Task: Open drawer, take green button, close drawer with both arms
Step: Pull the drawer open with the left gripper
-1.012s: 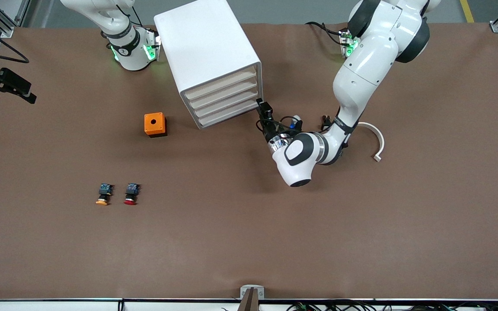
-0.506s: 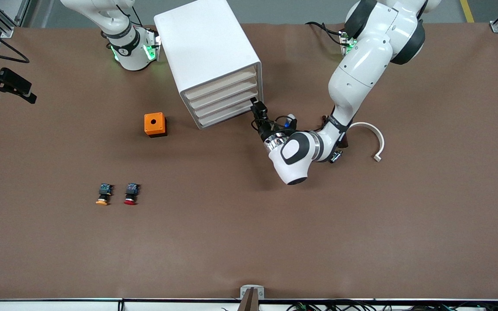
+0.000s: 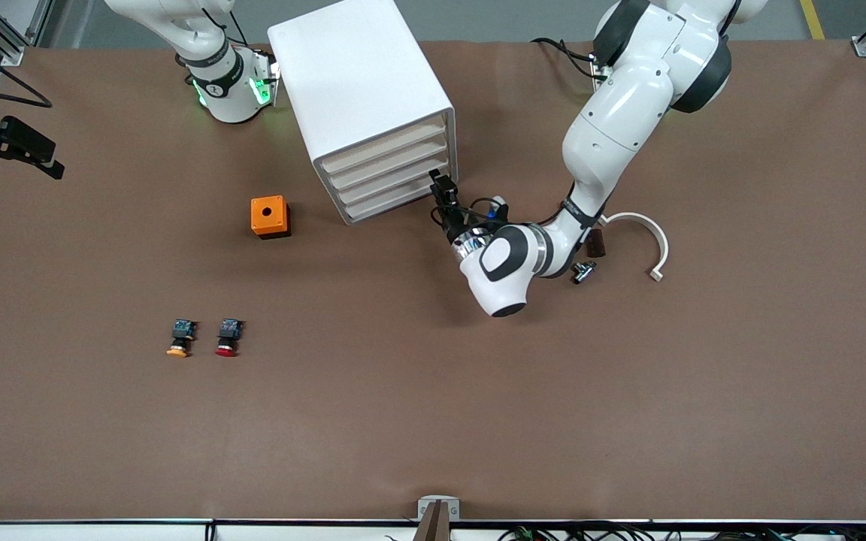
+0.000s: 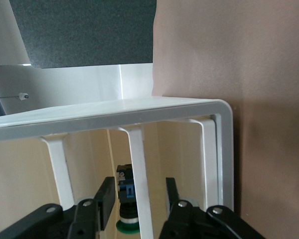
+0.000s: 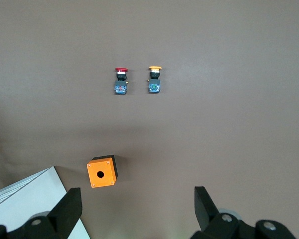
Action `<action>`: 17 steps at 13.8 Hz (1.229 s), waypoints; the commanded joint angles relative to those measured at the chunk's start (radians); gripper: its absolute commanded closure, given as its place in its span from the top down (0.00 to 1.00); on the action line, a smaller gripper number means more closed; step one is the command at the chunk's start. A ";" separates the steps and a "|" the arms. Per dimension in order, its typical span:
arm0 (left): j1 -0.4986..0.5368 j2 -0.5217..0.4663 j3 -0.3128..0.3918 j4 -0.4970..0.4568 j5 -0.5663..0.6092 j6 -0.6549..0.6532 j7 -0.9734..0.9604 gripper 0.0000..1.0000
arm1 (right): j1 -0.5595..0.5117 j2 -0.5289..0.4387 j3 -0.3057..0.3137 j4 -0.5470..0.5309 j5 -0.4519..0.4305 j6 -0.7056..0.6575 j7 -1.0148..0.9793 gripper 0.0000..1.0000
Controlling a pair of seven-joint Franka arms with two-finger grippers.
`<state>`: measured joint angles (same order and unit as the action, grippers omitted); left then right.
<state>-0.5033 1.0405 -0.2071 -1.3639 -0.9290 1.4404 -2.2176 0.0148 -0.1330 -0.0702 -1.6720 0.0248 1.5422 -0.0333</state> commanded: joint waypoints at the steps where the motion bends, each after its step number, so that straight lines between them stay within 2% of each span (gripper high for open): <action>1: -0.033 0.018 -0.003 0.008 -0.022 0.008 -0.013 0.48 | -0.010 -0.020 0.009 -0.014 0.000 -0.004 -0.016 1.00; 9: -0.090 0.029 -0.005 0.006 -0.024 0.000 -0.014 0.15 | -0.006 -0.022 0.010 -0.014 -0.025 -0.004 -0.007 1.00; 12: -0.084 0.029 -0.005 0.009 -0.036 -0.006 -0.016 0.08 | -0.006 -0.022 0.010 -0.014 -0.025 -0.004 -0.007 1.00; 17: -0.012 0.027 -0.005 0.017 -0.066 -0.017 -0.019 0.07 | -0.006 -0.020 0.010 -0.014 -0.025 -0.007 -0.007 1.00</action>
<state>-0.5569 1.0637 -0.2071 -1.3627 -0.9502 1.4328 -2.2382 0.0149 -0.1330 -0.0681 -1.6720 0.0141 1.5418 -0.0343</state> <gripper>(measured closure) 0.921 0.000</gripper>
